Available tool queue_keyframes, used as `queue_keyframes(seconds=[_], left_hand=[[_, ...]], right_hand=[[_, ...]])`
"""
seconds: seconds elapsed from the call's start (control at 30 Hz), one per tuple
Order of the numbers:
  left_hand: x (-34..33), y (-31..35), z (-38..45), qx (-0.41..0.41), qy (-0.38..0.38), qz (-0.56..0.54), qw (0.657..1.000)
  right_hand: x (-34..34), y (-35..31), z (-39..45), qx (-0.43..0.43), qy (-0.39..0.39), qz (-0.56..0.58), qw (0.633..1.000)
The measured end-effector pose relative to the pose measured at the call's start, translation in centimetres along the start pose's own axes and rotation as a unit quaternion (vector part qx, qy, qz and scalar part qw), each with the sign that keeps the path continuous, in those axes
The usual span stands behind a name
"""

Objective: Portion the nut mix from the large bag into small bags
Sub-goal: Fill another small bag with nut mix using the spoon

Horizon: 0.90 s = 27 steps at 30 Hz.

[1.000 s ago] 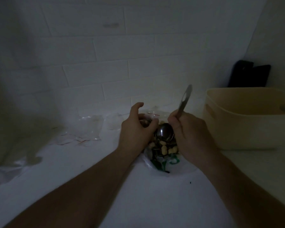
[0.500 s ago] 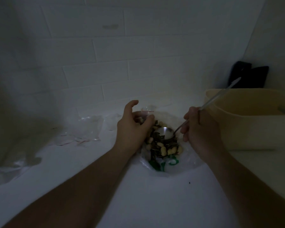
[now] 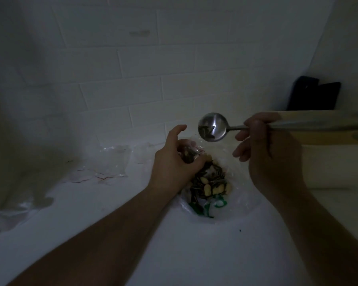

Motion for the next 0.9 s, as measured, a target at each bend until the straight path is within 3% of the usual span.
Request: queue_keyframes(seconds=[0.27, 0.5, 0.7, 0.8, 0.9], left_hand=[[0.0, 0.0, 0.0, -0.001, 0.021, 0.017, 1.0], [0.2, 0.2, 0.0, 0.0, 0.023, -0.011, 1.0], [1.6, -0.6, 0.3, 0.089, 0.066, -0.137, 0.984], [2.1, -1.2, 1.0, 0.117, 0.07, -0.182, 0.974], [2.2, -1.7, 1.4, 0.147, 0.055, -0.237, 0.959]], right_hand=[[-2.6, 0.4, -1.5, 0.063, -0.123, -0.113, 0.984], [-2.6, 0.5, -1.7, 0.091, -0.132, -0.095, 0.982], [-1.3, 1.3, -1.0, 0.098, -0.125, -0.07, 0.985], [-1.2, 2.1, -1.0, 0.101, -0.182, -0.085, 0.974], [-2.4, 2.9, -2.2, 0.118, -0.302, -0.078, 0.943]])
Point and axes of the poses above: each hand's wrist, its own z-axis towards the middle knuckle, its own x-axis out of the back of the hand, y = z × x, the point moved 5 cm from there along z, towards the middle knuckle, and after that the axes turned 10 degrees about z, right-handed, at the moved point
